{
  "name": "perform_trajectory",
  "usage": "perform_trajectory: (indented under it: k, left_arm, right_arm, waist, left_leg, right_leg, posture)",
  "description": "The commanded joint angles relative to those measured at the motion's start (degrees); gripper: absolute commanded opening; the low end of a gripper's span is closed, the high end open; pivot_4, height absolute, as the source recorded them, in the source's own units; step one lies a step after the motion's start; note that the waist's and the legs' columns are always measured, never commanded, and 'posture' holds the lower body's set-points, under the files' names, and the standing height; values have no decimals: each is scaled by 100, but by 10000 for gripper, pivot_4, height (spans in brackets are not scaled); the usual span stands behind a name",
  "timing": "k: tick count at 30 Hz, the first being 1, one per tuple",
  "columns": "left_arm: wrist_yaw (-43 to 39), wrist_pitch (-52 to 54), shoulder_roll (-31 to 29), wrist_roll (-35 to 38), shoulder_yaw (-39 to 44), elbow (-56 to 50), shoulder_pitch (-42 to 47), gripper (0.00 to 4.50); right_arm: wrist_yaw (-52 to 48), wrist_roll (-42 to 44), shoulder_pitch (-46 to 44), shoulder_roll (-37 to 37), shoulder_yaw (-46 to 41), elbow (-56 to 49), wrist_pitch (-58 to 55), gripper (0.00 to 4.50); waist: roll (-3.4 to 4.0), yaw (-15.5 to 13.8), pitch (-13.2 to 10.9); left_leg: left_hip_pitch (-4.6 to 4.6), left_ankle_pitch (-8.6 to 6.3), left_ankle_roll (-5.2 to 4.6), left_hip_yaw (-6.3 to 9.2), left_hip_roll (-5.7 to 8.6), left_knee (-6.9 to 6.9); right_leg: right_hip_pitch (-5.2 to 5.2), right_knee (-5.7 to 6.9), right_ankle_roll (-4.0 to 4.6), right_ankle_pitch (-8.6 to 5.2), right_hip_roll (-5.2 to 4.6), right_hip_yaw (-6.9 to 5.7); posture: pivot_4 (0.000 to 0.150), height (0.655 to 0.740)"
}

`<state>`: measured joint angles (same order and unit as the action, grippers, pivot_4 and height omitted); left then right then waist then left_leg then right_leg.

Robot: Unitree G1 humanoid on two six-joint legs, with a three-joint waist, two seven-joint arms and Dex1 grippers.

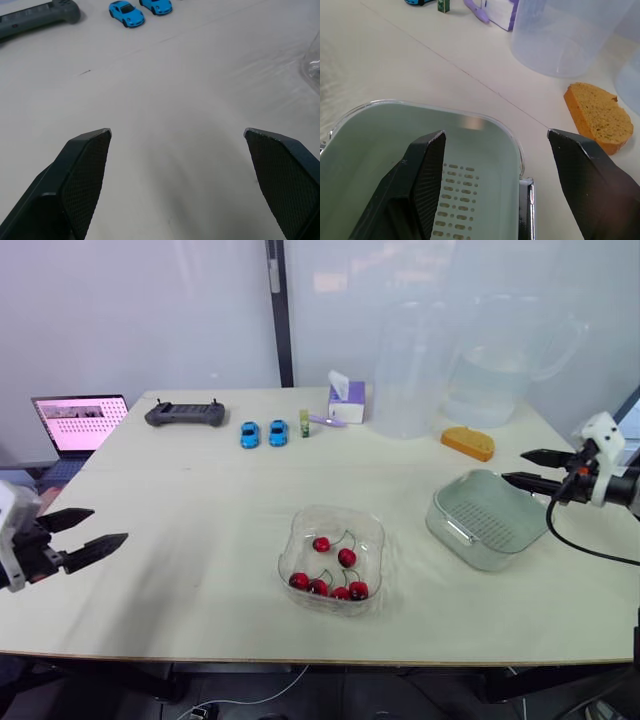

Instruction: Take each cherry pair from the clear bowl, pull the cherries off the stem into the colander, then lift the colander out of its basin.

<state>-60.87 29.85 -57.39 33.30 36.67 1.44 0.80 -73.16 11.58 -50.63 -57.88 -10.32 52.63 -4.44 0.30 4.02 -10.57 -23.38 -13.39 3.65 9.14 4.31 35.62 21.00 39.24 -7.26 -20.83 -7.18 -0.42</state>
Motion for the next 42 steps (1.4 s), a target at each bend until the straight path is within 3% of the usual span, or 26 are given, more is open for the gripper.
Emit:
perform_trajectory:
  k: [1, 32, 36, 42]
  left_arm:
    - [-7, 8, -74, 1, 48, -175, -56, 45000]
    - [-161, -68, -93, 28, -259, 137, 514, 45000]
    - [-249, 63, -143, 144, -352, 39, 652, 45000]
    - [-558, 759, -305, 733, -492, -597, 864, 45000]
  right_arm:
    - [-2, 72, -58, -210, -179, -29, 110, 34675]
    - [-63, 260, 316, -362, -380, -532, 5, 34675]
    - [-213, 407, 316, -373, -337, -1125, -378, 34675]
    - [-483, 967, 805, -454, 57, -3818, -2183, 34675]
  waist:
    - [0, 0, 0]
    - [-1, -2, 0]
    - [-1, 3, 1]
    - [-1, -6, 1]
  left_leg:
    - [0, 0, 0, -2, 0, 0]
    - [0, 0, -1, -17, -6, 0]
    - [1, 0, -1, -17, -7, 0]
    - [-1, -1, -2, -16, -11, 2]
  right_leg:
    - [1, 1, 0, 0, 0, 2]
    - [11, 10, 0, 0, 5, 14]
    - [12, 12, 0, 0, 6, 14]
    - [16, 16, 0, 0, 7, 15]
  posture:
    - [1500, 7400]
    - [1500, 7400]
    - [1500, 7400]
    - [1500, 7400]
